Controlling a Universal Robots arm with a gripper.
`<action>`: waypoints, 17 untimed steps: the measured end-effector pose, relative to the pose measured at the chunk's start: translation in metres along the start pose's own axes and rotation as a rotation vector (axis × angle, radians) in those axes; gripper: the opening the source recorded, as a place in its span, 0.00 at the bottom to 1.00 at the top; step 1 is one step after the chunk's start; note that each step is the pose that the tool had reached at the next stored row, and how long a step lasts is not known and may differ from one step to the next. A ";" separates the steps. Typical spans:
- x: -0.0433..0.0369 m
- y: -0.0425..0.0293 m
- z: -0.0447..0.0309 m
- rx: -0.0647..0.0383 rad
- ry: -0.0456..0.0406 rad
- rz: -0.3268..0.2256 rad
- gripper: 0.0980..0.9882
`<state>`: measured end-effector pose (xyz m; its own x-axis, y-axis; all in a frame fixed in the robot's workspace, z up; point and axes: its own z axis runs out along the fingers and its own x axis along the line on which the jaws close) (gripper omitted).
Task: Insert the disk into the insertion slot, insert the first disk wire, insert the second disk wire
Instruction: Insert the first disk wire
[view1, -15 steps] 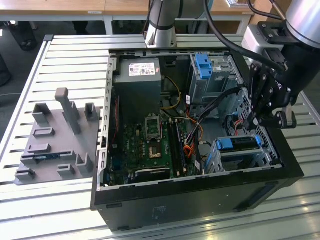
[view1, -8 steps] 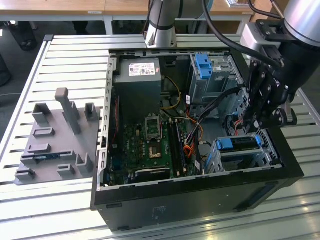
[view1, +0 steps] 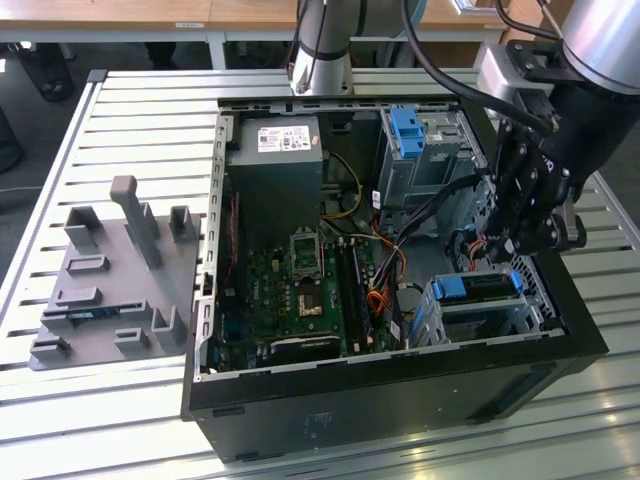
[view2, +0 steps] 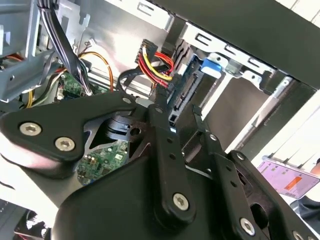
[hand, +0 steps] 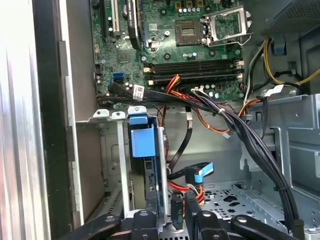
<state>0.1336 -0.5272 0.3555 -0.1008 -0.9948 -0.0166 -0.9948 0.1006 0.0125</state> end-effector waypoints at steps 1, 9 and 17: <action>-0.0015 -0.0003 0.0007 0.000 -0.0001 0.001 0.29; -0.0053 -0.0037 0.0053 0.001 -0.0007 0.055 0.27; -0.0077 -0.0062 0.0081 0.002 0.0015 0.102 0.18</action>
<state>0.1404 -0.5200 0.3474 -0.2020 -0.9793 -0.0138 -0.9793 0.2018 0.0120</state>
